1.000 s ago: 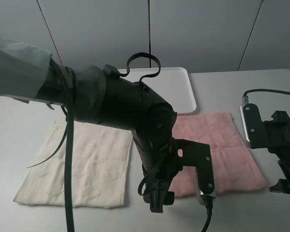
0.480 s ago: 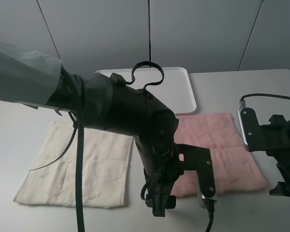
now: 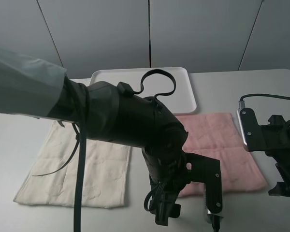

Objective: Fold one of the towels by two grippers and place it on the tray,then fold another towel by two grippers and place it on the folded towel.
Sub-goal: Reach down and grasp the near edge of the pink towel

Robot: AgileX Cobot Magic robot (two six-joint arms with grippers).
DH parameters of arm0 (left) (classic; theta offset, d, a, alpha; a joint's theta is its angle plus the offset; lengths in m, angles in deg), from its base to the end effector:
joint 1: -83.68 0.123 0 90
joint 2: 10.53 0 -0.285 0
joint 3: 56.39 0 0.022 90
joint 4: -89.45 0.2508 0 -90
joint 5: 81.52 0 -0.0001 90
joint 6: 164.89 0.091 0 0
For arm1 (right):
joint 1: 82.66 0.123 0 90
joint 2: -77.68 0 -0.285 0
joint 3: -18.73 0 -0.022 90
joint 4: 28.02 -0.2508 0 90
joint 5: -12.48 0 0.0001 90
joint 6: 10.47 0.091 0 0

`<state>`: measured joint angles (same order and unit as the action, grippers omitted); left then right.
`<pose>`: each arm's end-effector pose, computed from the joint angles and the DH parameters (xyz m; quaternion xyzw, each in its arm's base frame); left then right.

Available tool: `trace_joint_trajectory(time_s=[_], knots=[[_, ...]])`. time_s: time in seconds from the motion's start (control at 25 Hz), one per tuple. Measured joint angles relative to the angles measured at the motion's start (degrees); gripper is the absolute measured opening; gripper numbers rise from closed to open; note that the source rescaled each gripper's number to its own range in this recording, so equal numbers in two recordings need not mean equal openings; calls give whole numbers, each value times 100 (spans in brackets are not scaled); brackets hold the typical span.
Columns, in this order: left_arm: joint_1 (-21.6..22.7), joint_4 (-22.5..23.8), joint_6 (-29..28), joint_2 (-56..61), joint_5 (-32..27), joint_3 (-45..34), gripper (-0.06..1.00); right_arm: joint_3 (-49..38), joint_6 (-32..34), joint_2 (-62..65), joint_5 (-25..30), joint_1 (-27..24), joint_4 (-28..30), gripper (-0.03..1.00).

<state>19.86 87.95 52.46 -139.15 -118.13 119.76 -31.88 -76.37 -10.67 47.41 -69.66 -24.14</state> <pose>0.1729 -0.3550 0.1032 0.7628 0.6395 -0.0303 0.0906 0.1788 0.0377 0.1427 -0.6547 0.7537 -0.0424 0.0384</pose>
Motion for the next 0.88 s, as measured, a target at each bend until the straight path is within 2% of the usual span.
trace_joint_trajectory(time_s=[0.88], knots=[[0, 46, -124, -219, -78, 58, 100, -273, -320, -303, -312, 0, -281, 100]])
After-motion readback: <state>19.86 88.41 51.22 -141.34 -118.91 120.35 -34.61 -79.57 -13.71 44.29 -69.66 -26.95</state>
